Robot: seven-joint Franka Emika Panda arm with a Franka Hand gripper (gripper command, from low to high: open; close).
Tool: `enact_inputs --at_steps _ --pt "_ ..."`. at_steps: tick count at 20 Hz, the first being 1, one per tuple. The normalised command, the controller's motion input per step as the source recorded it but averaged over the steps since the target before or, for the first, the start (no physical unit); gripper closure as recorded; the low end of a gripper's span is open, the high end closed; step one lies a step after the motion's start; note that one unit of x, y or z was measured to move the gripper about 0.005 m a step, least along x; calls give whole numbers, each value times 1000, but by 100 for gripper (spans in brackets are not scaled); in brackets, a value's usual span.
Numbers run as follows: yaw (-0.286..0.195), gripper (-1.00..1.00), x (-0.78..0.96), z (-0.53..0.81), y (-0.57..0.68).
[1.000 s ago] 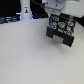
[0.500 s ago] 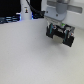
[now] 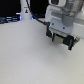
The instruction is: Open the kcup holder, insert the kcup into the holder, and close the kcup holder
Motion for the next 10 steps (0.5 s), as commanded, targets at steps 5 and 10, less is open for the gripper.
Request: enact_inputs --at_steps 5,10 --pt "266 -100 -319 -72 147" --pt "166 -100 -357 -13 347"
